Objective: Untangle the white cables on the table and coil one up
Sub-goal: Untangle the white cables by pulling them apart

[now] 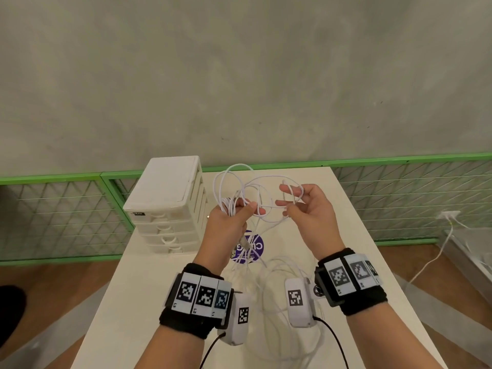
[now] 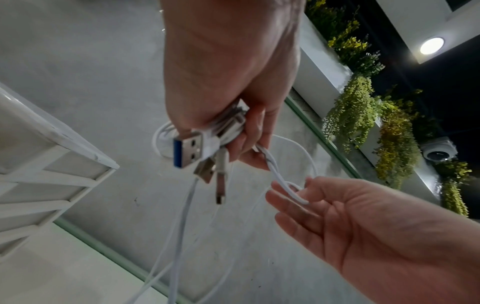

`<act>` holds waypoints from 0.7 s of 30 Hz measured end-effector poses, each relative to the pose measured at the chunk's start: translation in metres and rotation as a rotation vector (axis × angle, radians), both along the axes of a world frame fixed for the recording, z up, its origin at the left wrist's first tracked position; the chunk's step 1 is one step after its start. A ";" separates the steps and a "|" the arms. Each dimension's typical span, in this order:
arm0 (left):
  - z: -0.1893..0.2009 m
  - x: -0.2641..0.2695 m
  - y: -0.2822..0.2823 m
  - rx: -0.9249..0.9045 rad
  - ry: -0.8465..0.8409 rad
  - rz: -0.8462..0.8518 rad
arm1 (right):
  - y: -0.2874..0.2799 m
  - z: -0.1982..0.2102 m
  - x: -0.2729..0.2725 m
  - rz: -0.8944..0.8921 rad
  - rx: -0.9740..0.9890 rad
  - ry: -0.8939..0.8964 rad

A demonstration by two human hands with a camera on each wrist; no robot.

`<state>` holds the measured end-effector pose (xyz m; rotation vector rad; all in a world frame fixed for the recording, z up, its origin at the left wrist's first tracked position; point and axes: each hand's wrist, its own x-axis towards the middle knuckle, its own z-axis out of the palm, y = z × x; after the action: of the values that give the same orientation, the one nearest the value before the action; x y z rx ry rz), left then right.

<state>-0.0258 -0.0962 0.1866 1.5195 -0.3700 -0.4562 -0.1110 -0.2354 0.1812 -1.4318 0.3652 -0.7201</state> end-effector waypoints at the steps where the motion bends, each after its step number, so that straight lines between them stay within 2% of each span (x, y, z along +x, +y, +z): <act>1: -0.001 -0.001 0.000 -0.013 0.002 -0.001 | -0.001 0.000 0.001 -0.024 -0.004 0.029; 4: -0.001 -0.002 0.001 -0.051 0.016 0.003 | -0.005 -0.004 0.000 -0.019 0.025 0.222; 6: -0.002 -0.002 0.000 -0.012 0.020 0.008 | -0.006 -0.009 -0.001 0.006 0.033 0.354; 11: -0.016 -0.003 -0.006 0.091 0.054 0.097 | 0.000 -0.015 -0.003 0.069 -0.077 0.281; 15: -0.027 0.000 -0.005 0.129 0.027 0.106 | -0.002 -0.014 -0.004 0.162 -0.071 0.223; 21: -0.028 0.000 -0.001 0.096 0.148 0.188 | -0.015 -0.022 -0.004 -0.015 -0.047 0.371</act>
<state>-0.0263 -0.0973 0.1584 1.5856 -0.0898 -0.4397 -0.1149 -0.2504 0.1597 -1.6100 0.6492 -0.4742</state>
